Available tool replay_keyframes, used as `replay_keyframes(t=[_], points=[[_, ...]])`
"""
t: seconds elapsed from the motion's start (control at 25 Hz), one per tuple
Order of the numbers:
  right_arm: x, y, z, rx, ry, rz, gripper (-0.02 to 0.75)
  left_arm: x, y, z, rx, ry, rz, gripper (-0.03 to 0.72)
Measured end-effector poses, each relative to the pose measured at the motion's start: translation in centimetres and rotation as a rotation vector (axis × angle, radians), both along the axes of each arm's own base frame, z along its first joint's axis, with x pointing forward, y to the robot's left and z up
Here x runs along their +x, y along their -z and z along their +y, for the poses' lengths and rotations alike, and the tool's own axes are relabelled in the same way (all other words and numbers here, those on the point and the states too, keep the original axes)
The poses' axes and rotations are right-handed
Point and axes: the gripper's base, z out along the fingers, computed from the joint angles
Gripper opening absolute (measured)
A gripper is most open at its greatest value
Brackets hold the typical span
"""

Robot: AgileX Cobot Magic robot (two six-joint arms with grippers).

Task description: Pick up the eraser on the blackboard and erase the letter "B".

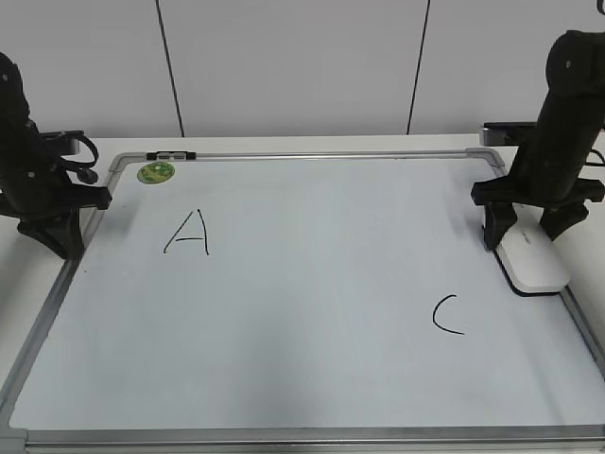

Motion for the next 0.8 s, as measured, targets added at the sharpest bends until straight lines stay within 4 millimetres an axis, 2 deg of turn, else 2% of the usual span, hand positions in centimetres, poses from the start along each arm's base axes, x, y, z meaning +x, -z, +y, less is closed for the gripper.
replay_keyframes(t=[0.32,0.48,0.56,0.68,0.8], points=[[0.0,0.1,0.0,0.004,0.004,0.003,0.533,0.0,0.0,0.0,0.0,0.0,0.0,0.056],[0.1,0.1,0.1,0.005,0.01,0.012,0.64,0.0,0.0,0.0,0.0,0.0,0.0,0.06],[0.3,-0.3,0.1,0.006,0.011,0.023,0.661,0.1,-0.1,0.0,0.0,0.0,-0.003,0.071],[0.8,-1.6,0.1,0.007,0.018,0.004,0.666,0.4,-0.6,0.0,0.0,0.003,-0.005,0.134],[1.5,-2.8,0.1,0.009,0.025,-0.036,0.666,0.8,-2.1,-0.1,-0.006,0.004,-0.032,0.263]])
